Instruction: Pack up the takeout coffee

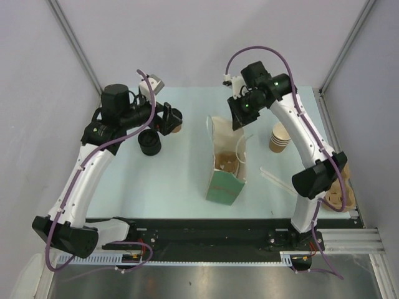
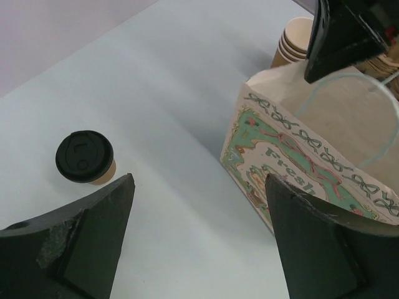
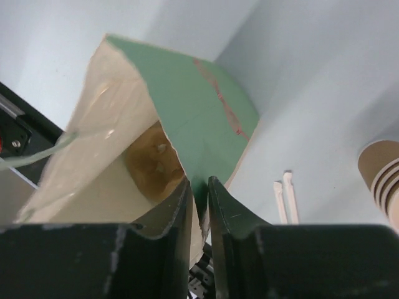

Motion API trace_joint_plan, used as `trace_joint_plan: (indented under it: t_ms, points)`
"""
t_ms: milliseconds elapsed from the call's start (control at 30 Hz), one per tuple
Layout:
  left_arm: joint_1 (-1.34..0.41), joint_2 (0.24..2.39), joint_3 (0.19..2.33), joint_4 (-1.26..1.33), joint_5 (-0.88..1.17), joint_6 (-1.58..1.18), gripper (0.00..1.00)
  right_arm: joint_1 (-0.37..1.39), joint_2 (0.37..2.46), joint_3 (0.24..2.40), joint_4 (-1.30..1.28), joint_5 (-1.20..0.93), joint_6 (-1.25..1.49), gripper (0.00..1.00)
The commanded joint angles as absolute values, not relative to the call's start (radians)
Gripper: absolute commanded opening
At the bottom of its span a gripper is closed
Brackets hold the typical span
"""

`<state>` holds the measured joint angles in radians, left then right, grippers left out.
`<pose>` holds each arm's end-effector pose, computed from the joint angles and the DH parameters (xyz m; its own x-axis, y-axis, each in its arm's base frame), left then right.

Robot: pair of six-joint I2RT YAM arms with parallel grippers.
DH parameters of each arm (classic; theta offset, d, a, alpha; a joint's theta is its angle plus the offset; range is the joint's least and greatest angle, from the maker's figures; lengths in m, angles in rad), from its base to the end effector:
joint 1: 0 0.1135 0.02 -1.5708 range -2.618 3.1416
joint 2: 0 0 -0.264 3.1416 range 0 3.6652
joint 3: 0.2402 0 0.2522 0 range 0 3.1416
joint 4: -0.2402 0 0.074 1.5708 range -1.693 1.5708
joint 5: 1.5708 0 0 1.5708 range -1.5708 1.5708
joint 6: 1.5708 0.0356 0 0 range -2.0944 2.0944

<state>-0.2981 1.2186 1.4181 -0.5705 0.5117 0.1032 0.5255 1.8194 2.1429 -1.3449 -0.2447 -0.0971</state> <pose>0.2387 -0.0916 0.4306 -0.2734 0.1780 -0.9453 0.7243 0.6847 -0.0806 0.3026 0.1855 0.4116 -0.6765 -0.5010 -0.5397 -0.6648 0.7307 0.1550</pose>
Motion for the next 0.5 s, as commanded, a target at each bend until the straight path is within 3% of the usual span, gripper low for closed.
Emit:
trace_joint_plan:
  t_ms: [0,67,100,467]
  points:
    - [-0.267,1.233,1.424,-0.545,0.529,0.060,0.91,0.451,1.848,2.263,-1.516,-0.417,-0.075,0.18]
    - [-0.261,1.250,1.427,-0.543,0.534,0.060,0.91,0.446,1.852,2.289,-1.514,-0.477,-0.063,0.03]
    - [-0.256,1.255,1.436,-0.543,0.540,0.061,0.91,0.454,1.845,2.299,-1.514,-0.494,-0.051,0.00]
    - [-0.239,1.330,1.433,-0.525,0.592,0.078,0.91,0.505,1.786,2.140,-1.511,-0.417,-0.043,0.00]
